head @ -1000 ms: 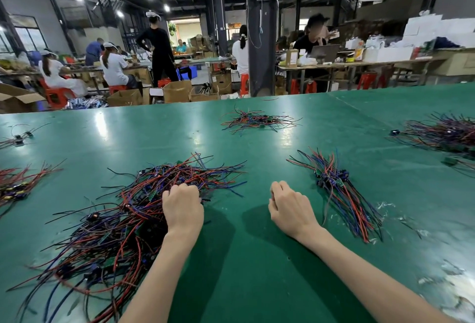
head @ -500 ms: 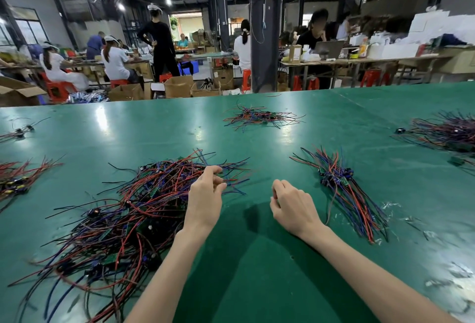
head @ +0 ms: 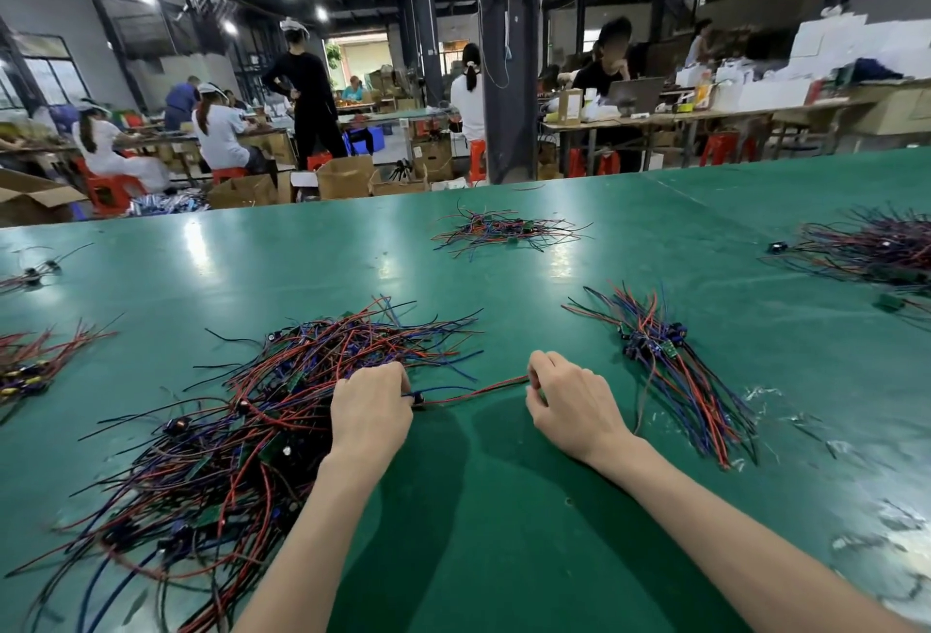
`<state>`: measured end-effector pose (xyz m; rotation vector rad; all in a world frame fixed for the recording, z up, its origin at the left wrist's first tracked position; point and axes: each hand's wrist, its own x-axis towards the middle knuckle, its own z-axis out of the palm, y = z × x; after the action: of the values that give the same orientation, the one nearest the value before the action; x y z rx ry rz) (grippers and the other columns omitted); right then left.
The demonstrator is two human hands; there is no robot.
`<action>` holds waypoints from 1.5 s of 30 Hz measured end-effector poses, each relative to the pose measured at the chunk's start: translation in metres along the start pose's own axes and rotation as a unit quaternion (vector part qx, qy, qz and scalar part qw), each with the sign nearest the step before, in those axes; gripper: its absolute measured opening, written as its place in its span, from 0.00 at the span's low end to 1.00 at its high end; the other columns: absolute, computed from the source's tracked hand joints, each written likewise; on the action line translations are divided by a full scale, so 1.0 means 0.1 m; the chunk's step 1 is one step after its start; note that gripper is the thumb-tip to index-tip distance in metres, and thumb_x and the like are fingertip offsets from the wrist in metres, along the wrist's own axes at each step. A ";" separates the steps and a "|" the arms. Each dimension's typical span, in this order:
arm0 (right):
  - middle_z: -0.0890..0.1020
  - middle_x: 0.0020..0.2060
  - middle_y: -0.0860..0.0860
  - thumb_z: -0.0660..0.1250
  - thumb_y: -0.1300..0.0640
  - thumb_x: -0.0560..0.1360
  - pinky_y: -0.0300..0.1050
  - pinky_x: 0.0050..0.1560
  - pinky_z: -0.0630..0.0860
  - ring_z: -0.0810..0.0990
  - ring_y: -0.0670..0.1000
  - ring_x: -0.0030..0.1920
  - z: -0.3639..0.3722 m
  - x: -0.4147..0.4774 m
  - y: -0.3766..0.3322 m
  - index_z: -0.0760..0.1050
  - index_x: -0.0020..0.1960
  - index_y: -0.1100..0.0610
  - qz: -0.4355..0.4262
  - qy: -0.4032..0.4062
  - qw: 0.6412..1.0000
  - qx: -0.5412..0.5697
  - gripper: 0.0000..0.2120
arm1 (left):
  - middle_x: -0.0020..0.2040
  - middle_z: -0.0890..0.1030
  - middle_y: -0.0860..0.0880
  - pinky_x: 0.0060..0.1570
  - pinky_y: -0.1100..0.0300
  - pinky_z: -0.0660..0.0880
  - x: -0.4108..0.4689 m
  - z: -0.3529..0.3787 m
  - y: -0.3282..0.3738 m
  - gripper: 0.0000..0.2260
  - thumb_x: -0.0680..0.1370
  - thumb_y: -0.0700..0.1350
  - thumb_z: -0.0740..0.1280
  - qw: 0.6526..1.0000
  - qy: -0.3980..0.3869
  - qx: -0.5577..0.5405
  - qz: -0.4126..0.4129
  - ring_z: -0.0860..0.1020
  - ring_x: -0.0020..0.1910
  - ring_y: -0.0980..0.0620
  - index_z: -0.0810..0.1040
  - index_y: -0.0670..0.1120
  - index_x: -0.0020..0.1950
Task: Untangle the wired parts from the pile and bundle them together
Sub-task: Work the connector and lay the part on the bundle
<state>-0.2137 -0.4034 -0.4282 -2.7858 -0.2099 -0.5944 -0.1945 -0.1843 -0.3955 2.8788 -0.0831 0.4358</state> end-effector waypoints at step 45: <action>0.76 0.30 0.55 0.72 0.67 0.69 0.36 0.26 0.73 0.73 0.45 0.24 -0.22 0.01 -0.18 0.77 0.38 0.63 0.286 -0.069 0.671 0.681 0.04 | 0.34 0.81 0.45 0.37 0.56 0.79 -0.28 0.19 0.60 0.11 0.73 0.31 0.70 0.738 -0.210 -0.637 -0.070 0.79 0.30 0.52 0.72 0.40 0.50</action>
<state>-0.2243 -0.3931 -0.4046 -1.2543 0.1645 0.0402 -0.2216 -0.2459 -0.4084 1.5182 -0.1563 -0.2717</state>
